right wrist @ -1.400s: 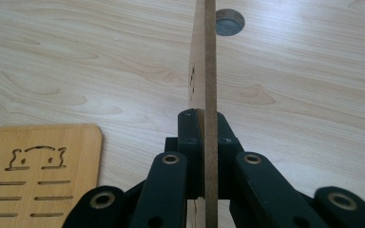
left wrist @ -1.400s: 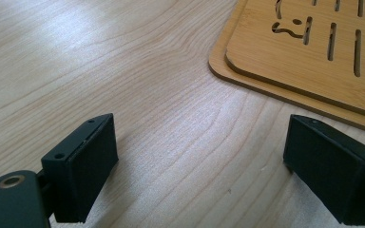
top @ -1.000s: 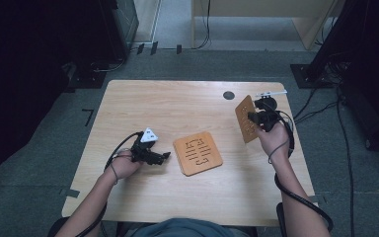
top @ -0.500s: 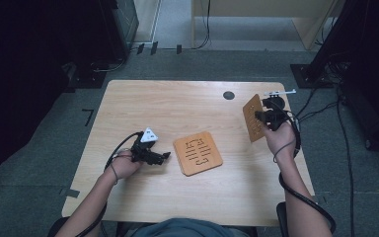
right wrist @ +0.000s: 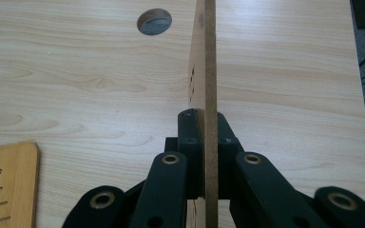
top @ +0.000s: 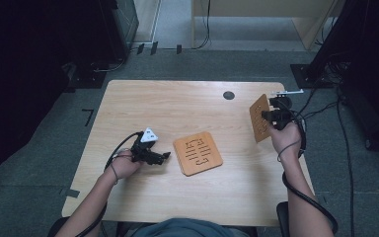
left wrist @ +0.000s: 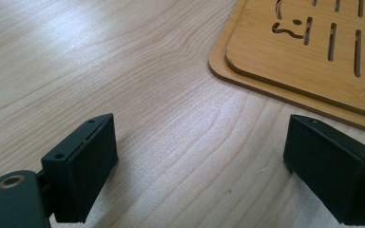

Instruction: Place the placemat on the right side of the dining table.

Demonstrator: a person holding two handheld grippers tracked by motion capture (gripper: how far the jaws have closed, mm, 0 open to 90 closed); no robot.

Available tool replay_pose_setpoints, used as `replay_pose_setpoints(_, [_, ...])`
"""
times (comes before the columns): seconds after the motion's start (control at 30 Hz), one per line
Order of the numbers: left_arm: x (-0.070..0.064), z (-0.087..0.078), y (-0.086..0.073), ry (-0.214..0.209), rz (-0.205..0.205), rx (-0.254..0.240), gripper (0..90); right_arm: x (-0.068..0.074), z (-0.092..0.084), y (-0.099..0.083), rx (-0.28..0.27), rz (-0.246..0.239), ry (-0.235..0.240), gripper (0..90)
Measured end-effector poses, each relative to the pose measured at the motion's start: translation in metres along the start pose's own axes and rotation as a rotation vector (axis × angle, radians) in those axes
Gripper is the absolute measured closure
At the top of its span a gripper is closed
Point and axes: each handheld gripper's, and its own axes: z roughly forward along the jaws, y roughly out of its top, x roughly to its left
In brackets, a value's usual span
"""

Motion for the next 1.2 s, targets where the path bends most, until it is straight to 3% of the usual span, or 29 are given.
replay_pose_setpoints(0.5, [0.0,0.0,0.0,0.002,-0.002,0.0,9.9,-0.014,0.004,-0.001,-0.01,0.062,-0.024,84.9])
replay_pose_setpoints(0.73, [0.0,0.0,0.001,0.003,-0.002,0.001,9.9,-0.021,0.01,-0.001,0.0,0.132,0.003,85.4])
replay_pose_setpoints(1.2, [0.0,0.001,0.001,0.003,-0.001,0.001,9.9,-0.021,0.014,0.0,0.027,0.125,-0.001,84.1])
